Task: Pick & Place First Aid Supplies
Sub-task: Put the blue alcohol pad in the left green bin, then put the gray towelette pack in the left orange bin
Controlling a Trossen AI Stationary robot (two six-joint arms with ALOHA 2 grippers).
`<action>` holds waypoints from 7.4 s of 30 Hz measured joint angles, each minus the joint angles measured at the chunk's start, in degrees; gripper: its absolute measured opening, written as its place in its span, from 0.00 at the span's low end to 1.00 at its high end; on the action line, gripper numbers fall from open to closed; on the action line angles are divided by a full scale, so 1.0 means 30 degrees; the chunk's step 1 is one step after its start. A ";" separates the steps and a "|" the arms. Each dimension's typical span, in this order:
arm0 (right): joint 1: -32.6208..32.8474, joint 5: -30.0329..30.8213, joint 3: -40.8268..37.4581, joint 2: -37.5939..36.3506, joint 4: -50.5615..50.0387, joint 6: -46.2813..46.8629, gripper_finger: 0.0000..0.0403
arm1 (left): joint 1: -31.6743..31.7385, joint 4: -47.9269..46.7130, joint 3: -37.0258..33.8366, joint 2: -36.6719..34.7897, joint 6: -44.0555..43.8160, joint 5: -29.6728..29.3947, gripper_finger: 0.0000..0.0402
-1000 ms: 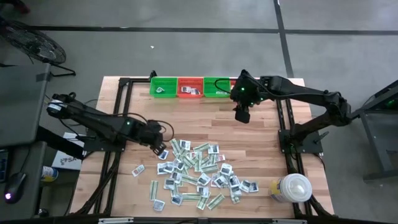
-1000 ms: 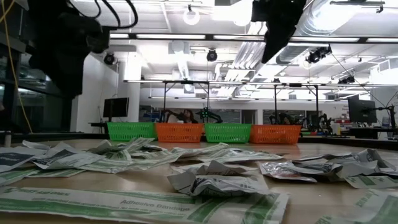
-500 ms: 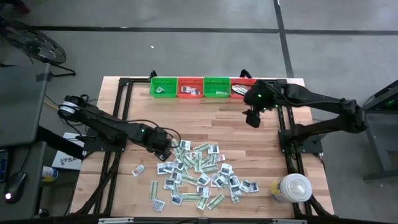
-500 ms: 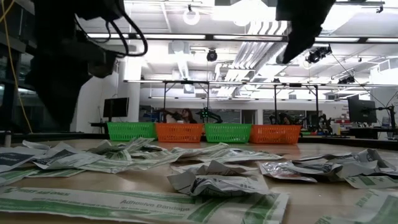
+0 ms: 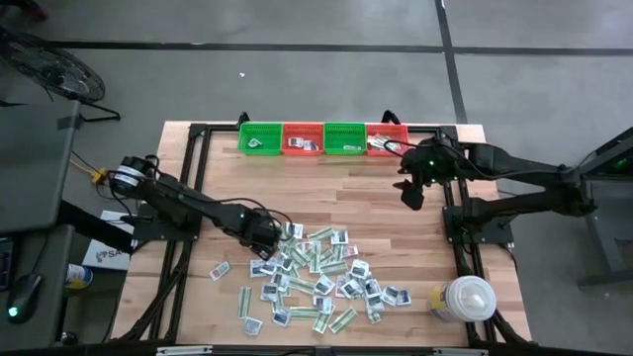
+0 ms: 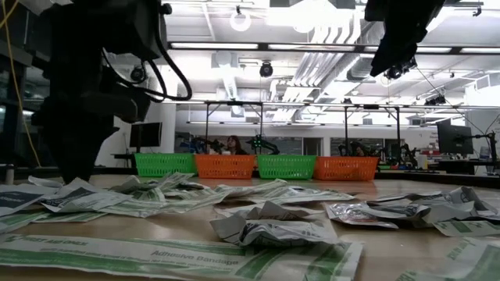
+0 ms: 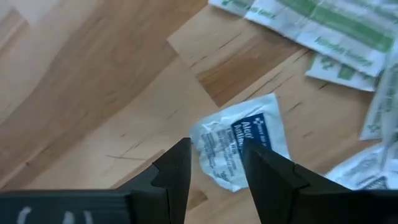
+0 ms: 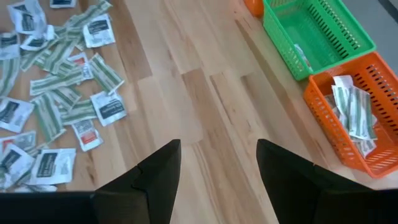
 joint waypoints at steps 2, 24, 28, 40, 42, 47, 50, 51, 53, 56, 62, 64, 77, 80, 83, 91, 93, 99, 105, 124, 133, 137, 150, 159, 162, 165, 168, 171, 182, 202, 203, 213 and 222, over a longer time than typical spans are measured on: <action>0.0063 0.0004 -0.0002 0.0023 0.0053 0.0243 0.51 | -0.0004 0.0402 0.0047 0.0480 -0.0042 0.0002 0.35; 0.0068 -0.0140 0.0026 0.0073 0.0110 0.0427 0.51 | -0.0022 0.0842 0.0051 0.2060 0.0253 0.0274 0.05; 0.0068 -0.0142 0.0026 0.0073 0.0110 0.0394 0.51 | -0.0029 0.0748 -0.0066 0.1448 0.0539 -0.0239 0.01; 0.0068 -0.0001 0.0028 0.0073 0.0300 0.0376 0.51 | 0.0358 0.0018 -0.0114 -0.2531 0.0560 -0.4169 0.00; 0.0068 0.0006 0.0032 0.0073 0.0416 0.0376 0.51 | 0.0833 -0.0004 -0.0095 -0.3315 0.0971 -0.4937 0.00; 0.0061 0.0479 0.0033 0.0073 0.1003 0.0245 0.51 | 0.2937 -0.0127 -0.0080 -0.5117 0.3557 -0.5545 0.00; 0.0022 0.1025 0.0033 0.0073 0.1361 0.0157 0.51 | 0.4800 -0.0070 -0.0058 -0.6105 0.5752 -0.5562 0.00; -0.0005 0.1151 0.0030 0.0073 0.1400 0.0150 0.51 | 0.5484 -0.0097 -0.0066 -0.6431 0.6549 -0.5453 0.00; -0.0078 0.1376 0.0033 0.0073 0.1502 0.0172 0.51 | 0.6986 0.0239 -0.0058 -0.6970 0.8277 -0.5104 0.00; -0.0308 0.1462 0.0033 0.0073 0.1812 0.0179 0.51 | 0.9469 0.0808 -0.0058 -0.7618 1.1025 -0.4256 0.00; -0.1273 0.2501 0.0033 0.0080 0.2709 0.0361 0.51 | 1.5138 0.2833 -0.0044 -0.7640 1.6267 -0.1325 0.00; -0.1769 0.2606 0.0033 0.0087 0.3088 0.0361 0.51 | 1.6905 0.3837 -0.0029 -0.7245 1.7761 -0.0222 0.00; -0.4796 0.3368 0.0033 0.0087 0.4493 0.0369 0.51 | 2.3838 0.8015 -0.0022 -0.3799 2.1204 0.4810 0.00; -0.5213 0.3379 0.0033 0.0087 0.4547 0.0243 0.51 | 2.4249 0.8940 -0.0022 -0.3214 2.1237 0.5269 0.00; -0.5540 0.3430 0.0033 0.0087 0.4547 0.0223 0.51 | 2.4305 0.9589 -0.0022 -0.2559 2.1232 0.5488 0.00; -0.5884 0.3400 0.0033 0.0087 0.4547 0.0223 0.51 | 2.4254 1.0005 -0.0015 -0.1208 2.1182 0.5455 0.00; -0.5884 0.3358 0.0033 0.0087 0.4540 0.0223 0.51 | 2.4254 1.0152 -0.0015 -0.1080 2.1086 0.5421 0.00; -0.5877 0.2973 0.0033 0.0087 0.4420 0.0388 0.51 | 2.4254 1.0772 0.0007 -0.1067 2.0946 0.5205 0.00; -0.5869 0.2862 0.0033 0.0087 0.4423 0.0356 0.51 | 2.4254 1.0783 0.0007 -0.1067 2.0968 0.4848 0.00; -0.5869 0.2112 0.0033 0.0087 0.4328 0.1072 0.51 | 2.4254 1.0743 0.0000 -0.1070 2.1216 0.4972 0.09; -0.5862 0.1764 0.0033 0.0087 0.4321 0.1413 0.51 | 2.4254 1.0780 0.0000 -0.1074 2.1369 0.5321 0.30; -0.5862 0.1762 0.0033 0.0087 0.4318 0.1578 0.51 | 2.4251 1.0724 0.0158 -0.1074 2.1134 0.5719 0.35; -0.5862 0.1220 0.0033 0.0087 0.4394 0.1203 0.51 | 2.4207 0.9589 0.2924 -0.1162 2.3728 0.6827 0.37; -0.5862 -0.0418 0.0033 0.0087 0.4386 -0.1137 0.51 | 2.3388 0.9166 0.2936 -0.3065 2.4586 0.6617 0.37; -0.5862 -0.1004 0.0033 0.0210 0.4386 -0.1737 0.51 | 2.2628 0.9038 0.2936 -0.3878 2.4684 0.6101 0.37; -0.5855 -0.1987 0.0033 0.0635 0.4386 -0.1795 0.51 | 2.1531 0.8462 0.2939 -0.4432 2.4672 0.5324 0.37; -0.5848 -0.3454 0.0033 0.1352 0.4386 -0.1798 0.51 | 1.9978 0.8043 0.2936 -0.5009 2.4516 0.4414 0.37; -0.5518 -0.4459 0.0033 0.2146 0.4394 -0.2299 0.51 | 1.8135 0.7705 0.2900 -0.5445 2.4050 0.3238 0.37; -0.1614 -0.5174 0.0033 0.5420 0.4773 -0.4457 0.51 | 1.0011 0.5358 0.2827 -0.6007 1.9908 -0.2466 0.37; 0.4145 -0.3821 -0.3609 1.0520 1.3562 -0.3084 0.51 | 0.0126 0.0677 0.2827 -0.6007 1.0721 -1.1615 0.37; 0.4290 -0.3708 -0.3904 1.0636 1.4154 -0.2925 0.51 | -0.0024 0.0544 0.2827 -0.6007 1.0523 -1.1659 0.37; 0.5037 -0.2472 -0.6485 1.1924 1.9568 -0.1403 0.51 | -0.0896 0.0596 0.2827 -0.6116 0.9428 -1.2163 0.37; 0.5030 -0.1969 -0.6757 1.3887 2.2258 -0.1279 0.51 | -0.0889 0.0181 0.2827 -0.6116 0.9148 -1.2149 0.37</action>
